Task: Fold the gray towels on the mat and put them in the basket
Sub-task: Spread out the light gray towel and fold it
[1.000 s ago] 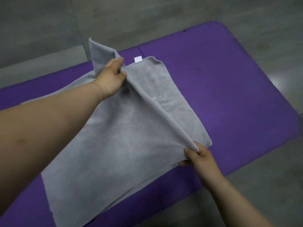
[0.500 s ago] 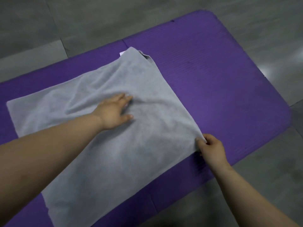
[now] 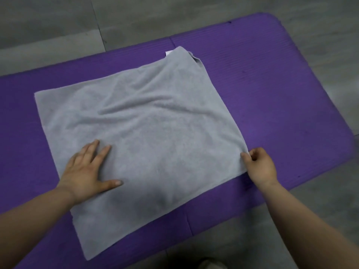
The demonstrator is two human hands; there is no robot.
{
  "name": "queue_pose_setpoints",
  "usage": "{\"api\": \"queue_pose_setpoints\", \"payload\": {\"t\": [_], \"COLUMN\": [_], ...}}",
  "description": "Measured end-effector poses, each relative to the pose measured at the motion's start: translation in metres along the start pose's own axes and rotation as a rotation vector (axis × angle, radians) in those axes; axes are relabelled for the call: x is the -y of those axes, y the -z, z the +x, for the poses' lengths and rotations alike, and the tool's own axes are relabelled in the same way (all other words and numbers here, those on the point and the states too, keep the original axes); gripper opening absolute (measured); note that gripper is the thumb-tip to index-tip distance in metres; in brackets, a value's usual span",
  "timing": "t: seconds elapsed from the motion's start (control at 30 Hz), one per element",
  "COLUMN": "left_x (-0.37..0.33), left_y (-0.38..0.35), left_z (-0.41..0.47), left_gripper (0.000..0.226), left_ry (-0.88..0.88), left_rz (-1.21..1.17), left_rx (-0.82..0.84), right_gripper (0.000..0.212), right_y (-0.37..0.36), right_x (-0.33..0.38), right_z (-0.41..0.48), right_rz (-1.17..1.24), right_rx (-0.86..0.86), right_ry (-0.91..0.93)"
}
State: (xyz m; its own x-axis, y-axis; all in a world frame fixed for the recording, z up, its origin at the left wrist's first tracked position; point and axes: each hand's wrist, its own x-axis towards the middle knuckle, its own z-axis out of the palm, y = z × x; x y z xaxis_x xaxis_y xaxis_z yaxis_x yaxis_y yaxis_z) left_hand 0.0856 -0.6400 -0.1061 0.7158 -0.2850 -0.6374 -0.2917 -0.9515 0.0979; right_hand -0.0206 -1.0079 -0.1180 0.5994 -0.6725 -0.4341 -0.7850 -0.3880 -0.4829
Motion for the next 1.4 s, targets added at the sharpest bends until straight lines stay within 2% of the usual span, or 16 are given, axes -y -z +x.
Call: {"api": "queue_pose_setpoints", "payload": {"t": [0.1,0.27,0.37,0.47,0.5,0.57,0.63,0.7,0.83,1.03,1.1,1.23,1.3,1.4], "left_x": [0.006,0.004,0.007,0.012,0.011,0.009,0.002,-0.009,-0.026,-0.023,-0.021,-0.019,-0.018,-0.017], "left_y": [-0.011,-0.003,-0.002,0.005,0.008,0.014,0.021,0.030,0.035,0.022,0.020,0.019,0.020,0.022], "left_z": [-0.007,-0.011,-0.014,-0.019,-0.019,-0.012,0.003,0.021,0.056,0.073,0.077,0.078,0.077,0.074], "left_gripper": [0.143,0.128,0.119,0.126,0.133,0.138,0.119,0.102,0.106,0.117,0.120,0.118,0.119,0.125], "left_ry": [-0.013,0.003,-0.007,-0.024,-0.040,-0.040,-0.027,0.007,0.076,0.135,0.142,0.147,0.148,0.124], "left_rz": [0.081,0.255,0.318,0.263,0.209,0.099,0.025,-0.011,-0.046,-0.033,-0.025,-0.028,-0.028,-0.048], "left_rx": [0.058,0.145,0.136,0.163,0.145,0.056,-0.044,-0.071,-0.040,0.013,0.009,0.001,-0.008,-0.016], "right_gripper": [0.035,0.030,0.032,0.026,0.022,0.021,0.028,0.032,0.035,0.038,0.040,0.060,0.060,0.048], "right_y": [0.002,0.007,0.019,0.032,0.034,0.032,0.024,0.011,-0.016,-0.039,-0.042,-0.044,-0.044,-0.050], "right_x": [0.002,-0.001,-0.013,-0.015,-0.010,0.008,0.036,0.067,0.131,0.186,0.195,0.205,0.209,0.215], "right_z": [-0.004,-0.006,-0.008,-0.010,-0.008,0.001,0.016,0.036,0.078,0.126,0.139,0.154,0.152,0.146], "right_rz": [0.041,0.111,0.123,0.050,0.009,-0.101,-0.178,-0.190,-0.144,-0.097,0.002,0.085,0.097,0.132], "right_rx": [-0.010,0.044,0.142,0.274,0.270,0.155,0.066,0.066,0.078,0.083,0.118,0.136,0.057,-0.086], "right_ry": [0.021,0.013,-0.014,-0.041,-0.033,0.021,0.144,0.259,0.403,0.369,0.368,0.346,0.339,0.365]}}
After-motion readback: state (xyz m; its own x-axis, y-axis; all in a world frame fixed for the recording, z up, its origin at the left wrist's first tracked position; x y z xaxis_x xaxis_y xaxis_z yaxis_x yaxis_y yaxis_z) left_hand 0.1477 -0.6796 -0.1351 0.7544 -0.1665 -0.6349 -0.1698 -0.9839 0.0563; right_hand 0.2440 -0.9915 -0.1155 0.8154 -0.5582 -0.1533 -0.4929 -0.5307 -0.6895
